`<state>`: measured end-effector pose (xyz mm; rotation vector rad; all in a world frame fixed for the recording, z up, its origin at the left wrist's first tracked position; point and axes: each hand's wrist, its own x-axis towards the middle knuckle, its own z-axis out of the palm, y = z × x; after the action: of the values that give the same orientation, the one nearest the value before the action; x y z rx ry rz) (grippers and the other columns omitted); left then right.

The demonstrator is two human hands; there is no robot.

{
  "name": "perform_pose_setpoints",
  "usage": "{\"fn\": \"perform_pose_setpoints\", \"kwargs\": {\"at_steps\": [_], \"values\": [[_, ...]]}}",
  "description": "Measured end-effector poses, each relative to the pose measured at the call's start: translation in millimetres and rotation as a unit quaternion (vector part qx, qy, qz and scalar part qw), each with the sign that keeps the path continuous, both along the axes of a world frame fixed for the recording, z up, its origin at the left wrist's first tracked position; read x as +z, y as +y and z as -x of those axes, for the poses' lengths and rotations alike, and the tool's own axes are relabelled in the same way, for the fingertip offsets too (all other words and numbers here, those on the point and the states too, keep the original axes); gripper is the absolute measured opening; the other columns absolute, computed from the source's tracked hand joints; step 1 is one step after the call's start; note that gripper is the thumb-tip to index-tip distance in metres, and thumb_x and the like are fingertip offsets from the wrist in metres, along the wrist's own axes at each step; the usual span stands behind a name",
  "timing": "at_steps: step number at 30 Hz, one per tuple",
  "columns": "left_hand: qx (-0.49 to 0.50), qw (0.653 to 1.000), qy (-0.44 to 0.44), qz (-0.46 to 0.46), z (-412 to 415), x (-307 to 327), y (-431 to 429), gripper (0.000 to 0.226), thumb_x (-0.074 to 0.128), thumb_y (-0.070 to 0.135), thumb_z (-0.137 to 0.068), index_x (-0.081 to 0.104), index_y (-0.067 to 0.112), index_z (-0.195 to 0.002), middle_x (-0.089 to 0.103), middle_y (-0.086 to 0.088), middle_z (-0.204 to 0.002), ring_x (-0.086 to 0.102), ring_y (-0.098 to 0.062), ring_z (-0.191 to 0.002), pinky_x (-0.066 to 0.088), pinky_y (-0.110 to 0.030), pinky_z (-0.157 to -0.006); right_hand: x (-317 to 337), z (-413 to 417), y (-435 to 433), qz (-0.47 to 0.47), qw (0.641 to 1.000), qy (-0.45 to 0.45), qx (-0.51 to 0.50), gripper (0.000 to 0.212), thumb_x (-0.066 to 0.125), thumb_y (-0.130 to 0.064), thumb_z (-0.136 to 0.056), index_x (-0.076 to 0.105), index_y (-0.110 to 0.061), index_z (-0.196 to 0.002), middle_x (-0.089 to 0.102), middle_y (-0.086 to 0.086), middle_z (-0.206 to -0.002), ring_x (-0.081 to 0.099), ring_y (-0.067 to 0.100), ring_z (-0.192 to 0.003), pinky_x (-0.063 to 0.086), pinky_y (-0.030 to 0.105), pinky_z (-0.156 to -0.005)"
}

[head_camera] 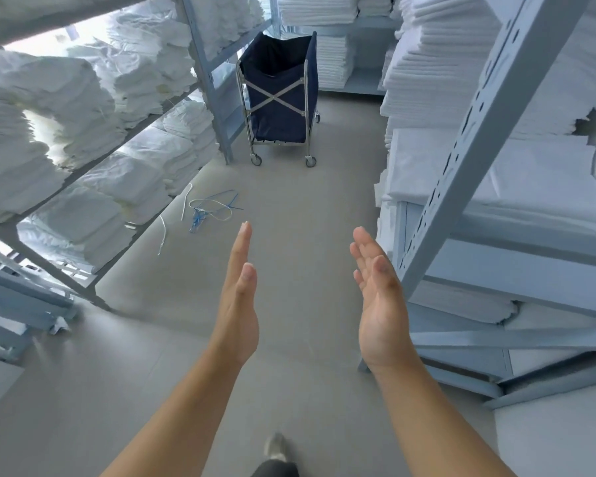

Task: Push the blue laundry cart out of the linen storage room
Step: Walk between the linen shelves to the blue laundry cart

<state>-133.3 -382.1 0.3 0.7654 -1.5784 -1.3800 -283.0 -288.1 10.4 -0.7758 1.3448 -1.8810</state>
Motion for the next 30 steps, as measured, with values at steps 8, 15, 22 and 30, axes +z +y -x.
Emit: {"fn": "perform_pose_setpoints", "kwargs": {"at_steps": [8,15,22,30], "values": [[-0.042,0.999,0.007,0.005,47.1,-11.3,-124.0,0.059,0.04,0.089,-0.082,0.036,0.07,-0.138,0.027,0.034,-0.16,0.016,0.003,-0.154,0.01,-0.047,-0.128,-4.6,43.0,-109.2,-0.018,0.999,0.023,-0.036,0.075,0.052,-0.091,-0.07,0.052,-0.053,-0.135,0.052,-0.032,-0.145,0.044,-0.007,-0.138,0.026,0.031,-0.119],[-0.093,0.996,0.013,0.013,86.7,-1.6,-248.5,0.057,0.037,0.088,-0.085,0.034,0.071,-0.139,0.024,0.034,-0.162,0.014,0.002,-0.154,0.009,-0.051,-0.128,17.8,75.0,-220.3,-0.02,0.996,0.032,-0.083,0.064,0.05,-0.084,-0.075,0.052,-0.056,-0.133,0.052,-0.033,-0.144,0.042,-0.006,-0.14,0.022,0.04,-0.124],[-0.128,0.991,0.015,0.016,127.9,5.4,-341.3,0.061,0.038,0.087,-0.084,0.032,0.067,-0.141,0.024,0.033,-0.162,0.014,0.004,-0.154,0.009,-0.049,-0.128,20.4,103.6,-305.9,-0.018,0.992,0.036,-0.118,0.067,0.051,-0.09,-0.069,0.053,-0.061,-0.129,0.053,-0.035,-0.142,0.044,-0.009,-0.138,0.024,0.036,-0.122],[-0.154,0.988,0.004,0.022,186.6,-2.7,-426.8,0.062,0.036,0.086,-0.086,0.03,0.064,-0.144,0.023,0.031,-0.163,0.013,0.003,-0.154,0.009,-0.05,-0.128,1.4,158.2,-385.8,-0.029,0.989,0.031,-0.14,0.065,0.052,-0.09,-0.071,0.053,-0.063,-0.13,0.05,-0.036,-0.144,0.043,-0.01,-0.138,0.024,0.033,-0.119]]}}
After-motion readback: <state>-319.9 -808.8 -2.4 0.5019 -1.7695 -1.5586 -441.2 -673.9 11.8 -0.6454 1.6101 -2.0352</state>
